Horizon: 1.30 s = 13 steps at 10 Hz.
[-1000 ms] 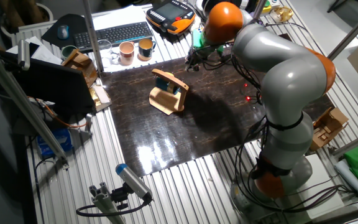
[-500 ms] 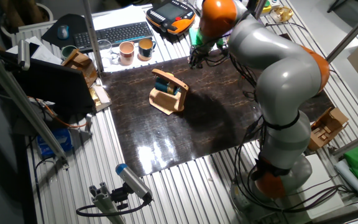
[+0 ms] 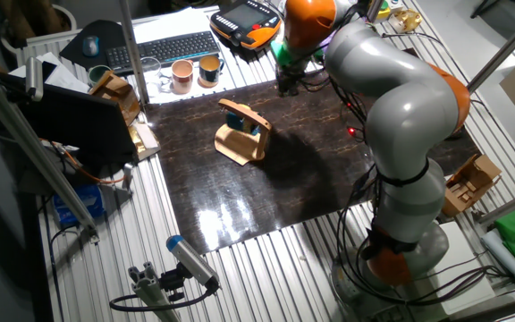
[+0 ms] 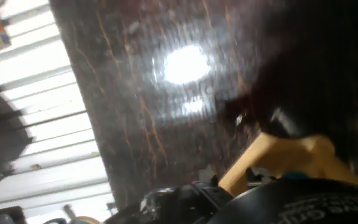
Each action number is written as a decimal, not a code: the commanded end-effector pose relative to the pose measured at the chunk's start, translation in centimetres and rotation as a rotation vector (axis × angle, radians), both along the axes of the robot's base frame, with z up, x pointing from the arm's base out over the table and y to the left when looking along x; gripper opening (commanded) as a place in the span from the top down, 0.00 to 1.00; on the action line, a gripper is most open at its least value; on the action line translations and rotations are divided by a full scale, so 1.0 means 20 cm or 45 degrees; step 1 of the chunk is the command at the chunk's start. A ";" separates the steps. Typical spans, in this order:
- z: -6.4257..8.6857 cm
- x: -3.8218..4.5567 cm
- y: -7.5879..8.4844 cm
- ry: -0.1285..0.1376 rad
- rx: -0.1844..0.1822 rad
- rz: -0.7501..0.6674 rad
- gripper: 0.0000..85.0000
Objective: Put the cup on the cup rack
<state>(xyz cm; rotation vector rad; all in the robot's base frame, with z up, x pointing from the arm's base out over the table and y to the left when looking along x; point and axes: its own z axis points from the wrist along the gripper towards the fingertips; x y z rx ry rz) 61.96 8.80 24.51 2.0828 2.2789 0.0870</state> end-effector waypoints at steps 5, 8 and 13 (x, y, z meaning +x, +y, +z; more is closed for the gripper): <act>-0.02 -0.139 -0.08 0.065 -0.133 0.872 0.99; -0.10 -0.198 -0.11 0.082 -0.128 1.135 0.99; -0.17 -0.276 -0.17 0.058 -0.072 1.420 0.99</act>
